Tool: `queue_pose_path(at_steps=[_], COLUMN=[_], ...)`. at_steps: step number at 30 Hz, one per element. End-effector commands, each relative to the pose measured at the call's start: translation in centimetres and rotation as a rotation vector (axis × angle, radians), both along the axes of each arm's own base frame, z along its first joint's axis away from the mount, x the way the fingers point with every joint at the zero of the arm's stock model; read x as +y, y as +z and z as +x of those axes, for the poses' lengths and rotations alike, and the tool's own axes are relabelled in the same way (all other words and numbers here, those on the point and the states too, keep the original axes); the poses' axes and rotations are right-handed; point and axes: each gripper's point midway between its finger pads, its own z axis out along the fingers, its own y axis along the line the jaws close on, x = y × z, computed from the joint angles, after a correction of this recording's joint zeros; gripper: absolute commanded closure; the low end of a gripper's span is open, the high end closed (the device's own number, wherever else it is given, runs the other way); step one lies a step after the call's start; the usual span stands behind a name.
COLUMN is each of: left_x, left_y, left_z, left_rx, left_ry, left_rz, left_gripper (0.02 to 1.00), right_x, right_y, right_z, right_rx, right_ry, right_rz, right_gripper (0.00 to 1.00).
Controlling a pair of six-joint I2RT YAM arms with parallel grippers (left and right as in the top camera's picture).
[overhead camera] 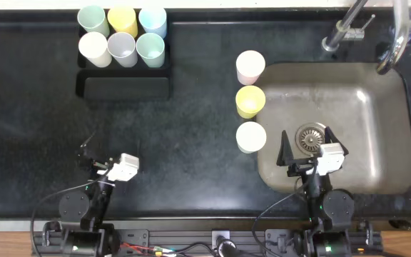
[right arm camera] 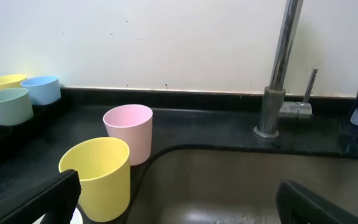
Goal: Store Cups
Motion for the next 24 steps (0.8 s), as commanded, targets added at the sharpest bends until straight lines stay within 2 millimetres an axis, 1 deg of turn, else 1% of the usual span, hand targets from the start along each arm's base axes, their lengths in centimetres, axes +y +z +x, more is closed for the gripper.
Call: queue_pose_path(at_steps=[1,8,11,12,24], left_x=[5.02,5.26,5.33,5.33,5.3], left_y=[-0.33,-0.32,-0.32,-0.32,-0.32], left_z=[0.37,0.36,0.36,0.36,0.36], left_rx=[0.059,0.058,0.065,0.066,0.067], left_ry=[0.316,0.327,0.334,0.335,0.333], left_rz=[-0.561,-0.583,-0.695,-0.708,-0.707], left_gripper=[0.018,0.018,0.018,0.018,0.018], right_x=[0.23,0.23,0.23,0.23,0.23], right_y=[0.05,0.05,0.05,0.05,0.05], right_z=[-0.04,-0.04,-0.04,-0.04,-0.04], right_rx=[-0.012,-0.012,-0.012,-0.012,-0.012], right_ry=[0.012,0.012,0.012,0.012,0.012], right_rz=[-0.005,-0.005,-0.005,-0.005,-0.005], right_gripper=[0.003,0.005,0.003,0.005,0.003])
